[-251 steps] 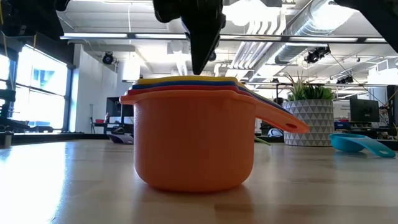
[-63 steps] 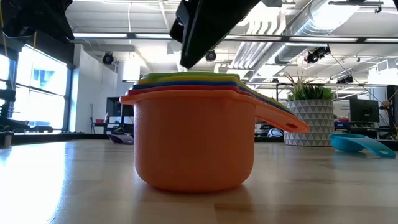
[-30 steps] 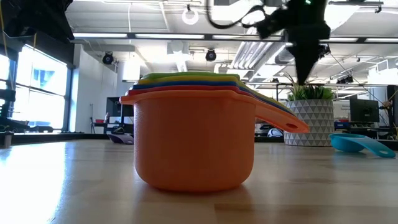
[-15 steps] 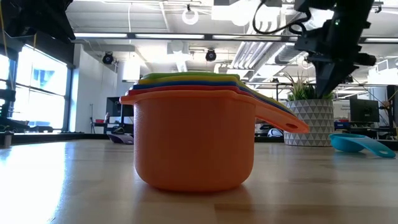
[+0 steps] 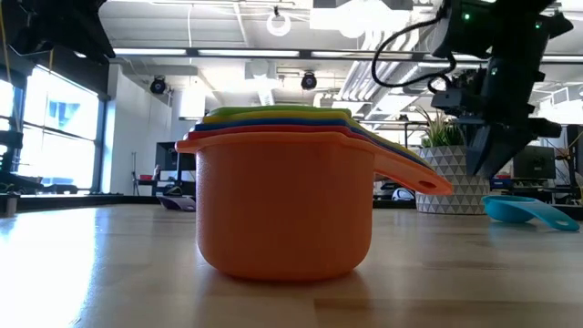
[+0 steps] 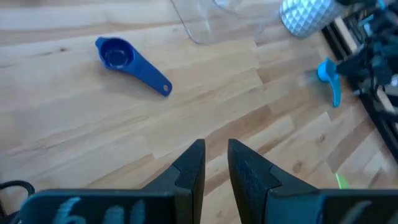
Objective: Nest measuring cups in basket
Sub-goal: Stack the light blue measuring cup on top of the green measuring cup
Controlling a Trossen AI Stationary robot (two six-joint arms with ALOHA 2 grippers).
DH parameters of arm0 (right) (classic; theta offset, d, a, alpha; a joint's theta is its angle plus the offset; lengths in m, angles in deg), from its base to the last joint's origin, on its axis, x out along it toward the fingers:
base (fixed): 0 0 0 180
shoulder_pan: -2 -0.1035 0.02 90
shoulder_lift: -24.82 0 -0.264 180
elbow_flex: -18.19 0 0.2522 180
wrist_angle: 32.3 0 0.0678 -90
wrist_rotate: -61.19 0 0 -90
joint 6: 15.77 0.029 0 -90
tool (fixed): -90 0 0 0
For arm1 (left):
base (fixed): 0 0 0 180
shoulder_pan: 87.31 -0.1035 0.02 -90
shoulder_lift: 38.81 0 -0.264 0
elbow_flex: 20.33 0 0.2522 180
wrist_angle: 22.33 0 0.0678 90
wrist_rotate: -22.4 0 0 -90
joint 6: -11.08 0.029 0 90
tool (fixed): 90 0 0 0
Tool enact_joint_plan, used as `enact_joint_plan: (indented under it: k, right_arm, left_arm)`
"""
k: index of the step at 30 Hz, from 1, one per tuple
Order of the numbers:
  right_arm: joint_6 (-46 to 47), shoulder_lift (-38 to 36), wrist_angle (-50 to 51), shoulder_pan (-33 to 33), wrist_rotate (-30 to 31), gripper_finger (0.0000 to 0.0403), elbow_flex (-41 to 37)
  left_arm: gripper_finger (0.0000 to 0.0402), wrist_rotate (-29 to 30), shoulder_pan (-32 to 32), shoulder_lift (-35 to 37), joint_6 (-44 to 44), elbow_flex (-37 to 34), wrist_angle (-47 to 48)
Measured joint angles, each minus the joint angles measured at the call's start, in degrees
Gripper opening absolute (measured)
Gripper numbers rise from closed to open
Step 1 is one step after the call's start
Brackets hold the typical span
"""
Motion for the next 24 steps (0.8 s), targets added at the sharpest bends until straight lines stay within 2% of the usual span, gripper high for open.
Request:
enact_joint_plan:
  k: [9,24]
  right_arm:
    - [-0.08,1.02,1.00,1.42,0.62,0.0129,-0.15]
    - [-1.22,13.80,-1.26,1.47,-1.59,0.0124,-0.10]
  left_arm:
    - [0.0060,3.20,0.00,0.00,-0.29,0.00,-0.01]
    - [0.0060,3.55,0.00,0.00,-0.58,0.00,0.00]
